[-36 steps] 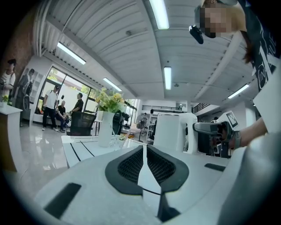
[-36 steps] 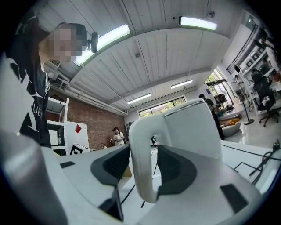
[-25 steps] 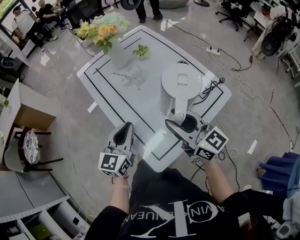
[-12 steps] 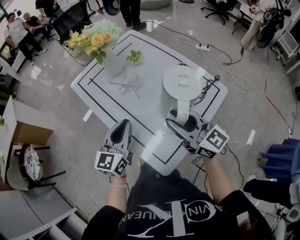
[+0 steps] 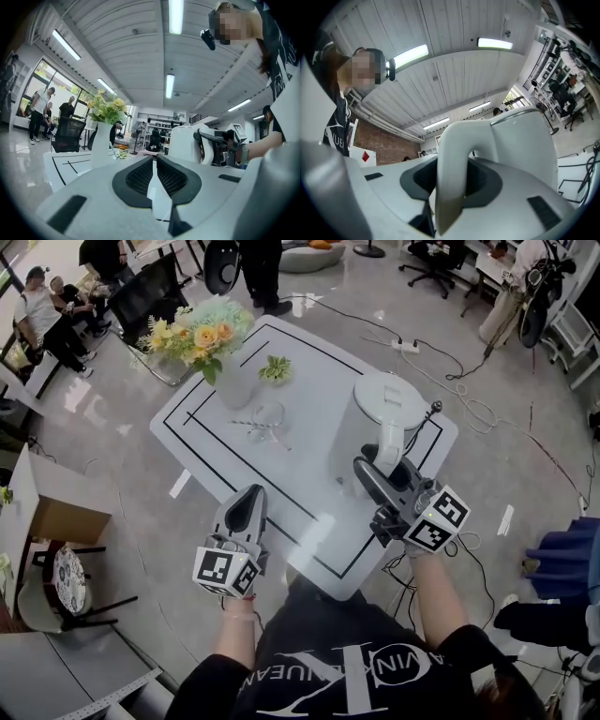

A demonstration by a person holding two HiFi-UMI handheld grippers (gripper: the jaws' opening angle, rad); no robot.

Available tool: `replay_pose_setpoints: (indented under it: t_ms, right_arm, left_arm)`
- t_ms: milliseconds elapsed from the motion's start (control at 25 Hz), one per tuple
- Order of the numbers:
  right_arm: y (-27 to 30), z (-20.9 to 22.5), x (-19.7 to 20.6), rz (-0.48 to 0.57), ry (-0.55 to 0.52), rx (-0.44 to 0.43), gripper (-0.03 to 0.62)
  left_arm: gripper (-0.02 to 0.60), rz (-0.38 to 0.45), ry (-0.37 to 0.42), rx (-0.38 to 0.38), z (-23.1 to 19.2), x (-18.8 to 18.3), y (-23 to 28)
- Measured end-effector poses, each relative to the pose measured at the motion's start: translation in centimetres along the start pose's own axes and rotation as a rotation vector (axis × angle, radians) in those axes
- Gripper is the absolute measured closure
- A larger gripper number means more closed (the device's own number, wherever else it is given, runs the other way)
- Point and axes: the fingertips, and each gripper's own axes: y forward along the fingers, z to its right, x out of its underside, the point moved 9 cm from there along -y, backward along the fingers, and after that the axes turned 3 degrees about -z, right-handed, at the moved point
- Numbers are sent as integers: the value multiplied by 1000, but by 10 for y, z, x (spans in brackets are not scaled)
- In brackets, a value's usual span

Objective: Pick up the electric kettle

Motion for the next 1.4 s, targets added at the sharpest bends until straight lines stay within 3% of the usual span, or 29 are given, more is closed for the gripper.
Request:
replay_pose_setpoints:
  t_ms: [720,1400]
  right_arm:
    - [-9,-4,-22,21,-12,14,474]
    - [-45,4,-36,53,-26,115,474]
  left_arm:
    - [554,26,4,27,-1,-8,11]
    - [554,25,9,88,7,-12,34]
